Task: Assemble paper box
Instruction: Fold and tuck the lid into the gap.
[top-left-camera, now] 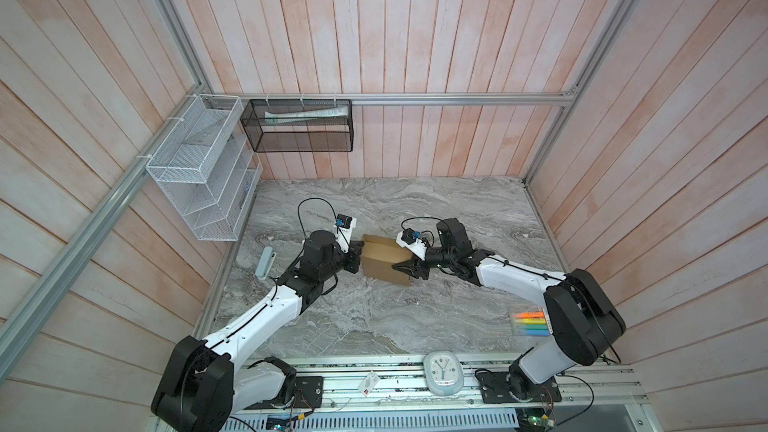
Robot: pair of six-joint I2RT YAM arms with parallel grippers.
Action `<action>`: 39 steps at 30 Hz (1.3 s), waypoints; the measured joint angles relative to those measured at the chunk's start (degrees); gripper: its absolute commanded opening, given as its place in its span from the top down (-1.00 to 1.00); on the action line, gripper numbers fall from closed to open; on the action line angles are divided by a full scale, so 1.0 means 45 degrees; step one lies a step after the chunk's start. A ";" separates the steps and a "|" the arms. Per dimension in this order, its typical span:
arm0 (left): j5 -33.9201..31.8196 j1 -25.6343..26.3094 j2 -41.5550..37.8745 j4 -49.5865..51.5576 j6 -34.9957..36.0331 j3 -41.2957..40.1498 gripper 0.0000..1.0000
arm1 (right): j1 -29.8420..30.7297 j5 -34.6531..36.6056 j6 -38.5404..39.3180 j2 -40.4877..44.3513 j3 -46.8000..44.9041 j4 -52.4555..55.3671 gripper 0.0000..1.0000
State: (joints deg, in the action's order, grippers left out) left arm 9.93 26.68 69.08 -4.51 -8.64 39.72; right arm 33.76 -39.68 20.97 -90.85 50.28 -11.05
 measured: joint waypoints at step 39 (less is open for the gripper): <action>-0.0466 0.0340 0.0141 -0.0141 0.0005 -0.0068 1.00 | -0.0141 0.0214 0.0000 0.1865 -0.0500 -0.0971 -0.30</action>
State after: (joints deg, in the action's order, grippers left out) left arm 7.84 28.21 69.71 -5.15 -8.62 39.42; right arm 33.12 -38.72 20.97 -82.46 48.03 -15.42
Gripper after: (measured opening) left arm 0.055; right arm 0.651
